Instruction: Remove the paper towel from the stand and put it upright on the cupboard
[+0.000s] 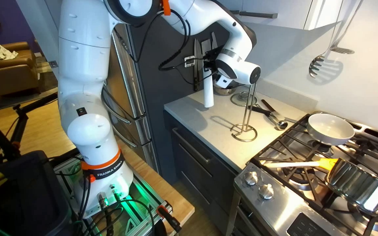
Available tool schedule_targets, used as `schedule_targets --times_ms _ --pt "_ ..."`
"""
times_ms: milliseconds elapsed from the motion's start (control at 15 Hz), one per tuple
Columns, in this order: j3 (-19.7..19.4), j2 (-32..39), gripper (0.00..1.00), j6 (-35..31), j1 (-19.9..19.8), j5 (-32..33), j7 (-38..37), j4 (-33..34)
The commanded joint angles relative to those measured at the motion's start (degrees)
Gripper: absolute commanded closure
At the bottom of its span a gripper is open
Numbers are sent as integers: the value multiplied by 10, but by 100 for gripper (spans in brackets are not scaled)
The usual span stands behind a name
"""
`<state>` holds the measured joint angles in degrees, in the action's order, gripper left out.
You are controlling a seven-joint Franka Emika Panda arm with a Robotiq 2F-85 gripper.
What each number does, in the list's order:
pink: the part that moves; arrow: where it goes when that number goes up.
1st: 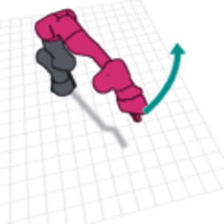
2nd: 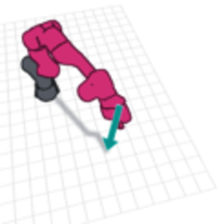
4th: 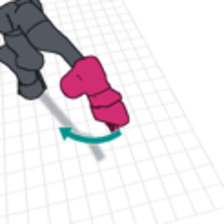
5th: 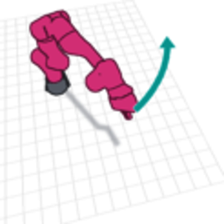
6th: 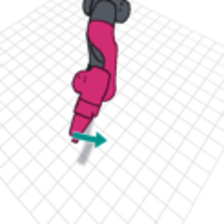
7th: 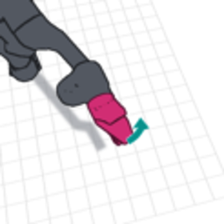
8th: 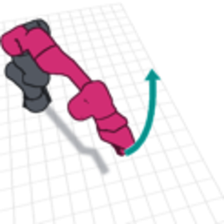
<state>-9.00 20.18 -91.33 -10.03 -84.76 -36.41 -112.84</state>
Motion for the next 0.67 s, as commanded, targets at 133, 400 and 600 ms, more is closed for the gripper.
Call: schedule_targets --times_ms 133,400,600 --pt "-2 -30 98 20 -9 -49 88 -79" --pt "-9 -25 98 24 -13 -70 103 -109" --pt "-15 -23 98 16 -12 -63 95 -115"
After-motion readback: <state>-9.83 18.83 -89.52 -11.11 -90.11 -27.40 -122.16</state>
